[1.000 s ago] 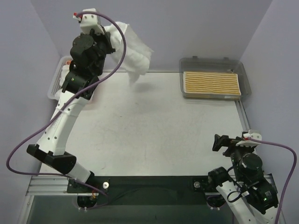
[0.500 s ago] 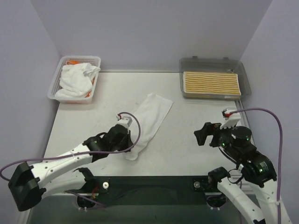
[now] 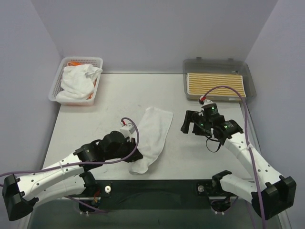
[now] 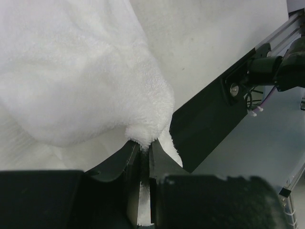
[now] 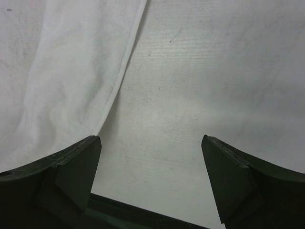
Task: Fold and stack the towels
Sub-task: Move the towel to the center of the board, then flatten out the crumpled towel
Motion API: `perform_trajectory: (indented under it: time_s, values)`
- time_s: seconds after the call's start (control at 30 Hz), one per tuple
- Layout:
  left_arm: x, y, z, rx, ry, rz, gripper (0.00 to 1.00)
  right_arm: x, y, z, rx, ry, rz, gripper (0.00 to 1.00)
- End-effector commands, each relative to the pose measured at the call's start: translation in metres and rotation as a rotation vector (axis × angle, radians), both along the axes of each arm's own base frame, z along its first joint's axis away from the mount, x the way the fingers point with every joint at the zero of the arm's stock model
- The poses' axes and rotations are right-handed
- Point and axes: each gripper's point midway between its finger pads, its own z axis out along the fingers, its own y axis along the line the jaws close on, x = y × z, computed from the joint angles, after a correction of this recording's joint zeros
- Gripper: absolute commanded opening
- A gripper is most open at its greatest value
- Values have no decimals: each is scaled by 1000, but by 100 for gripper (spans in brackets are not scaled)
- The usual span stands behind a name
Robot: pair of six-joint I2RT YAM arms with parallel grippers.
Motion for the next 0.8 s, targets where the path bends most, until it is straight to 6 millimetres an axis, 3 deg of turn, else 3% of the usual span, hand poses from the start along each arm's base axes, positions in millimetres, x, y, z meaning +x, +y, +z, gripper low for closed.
perform_trajectory:
  time_s: [0.0, 0.03, 0.1, 0.13, 0.17, 0.23, 0.3, 0.37, 0.4, 0.43, 0.6, 0.63, 0.77]
  values:
    - [24, -8, 49, -57, -136, 32, 0, 26, 11, 6, 39, -67, -18, 90]
    - [26, -9, 52, -50, -139, 31, 0, 31, 13, -4, 26, -41, -20, 88]
    - [26, -8, 48, -31, -129, 32, 0, 46, 19, -5, 22, -52, -20, 84]
    - [27, -8, 46, -25, -127, 30, 0, 53, 23, -18, 2, -18, -16, 81]
    - [26, -7, 42, -16, -118, 29, 0, 66, 28, -11, 7, -42, -17, 79]
    - [23, -5, 38, -10, -105, 28, 0, 81, 34, -28, -31, -13, -19, 77]
    - [21, -3, 35, -7, -92, 28, 0, 103, 41, -25, -42, -39, -30, 71]
    - [19, 0, 36, -12, -90, 33, 0, 117, 46, -43, -75, 0, -33, 68]
    - [19, 1, 38, -20, -89, 39, 0, 130, 51, -37, -80, -23, -25, 68]
    - [18, 2, 38, -24, -87, 41, 0, 136, 51, -53, -117, 6, -27, 68]
    - [12, 6, 35, -29, -66, 34, 0, 157, 67, -80, -200, 54, -5, 68]
    - [11, 6, 34, -24, -65, 31, 0, 158, 69, -94, -223, 83, -3, 68]
    - [11, 9, 33, -14, -67, 28, 0, 169, 74, -107, -282, 110, -40, 67]
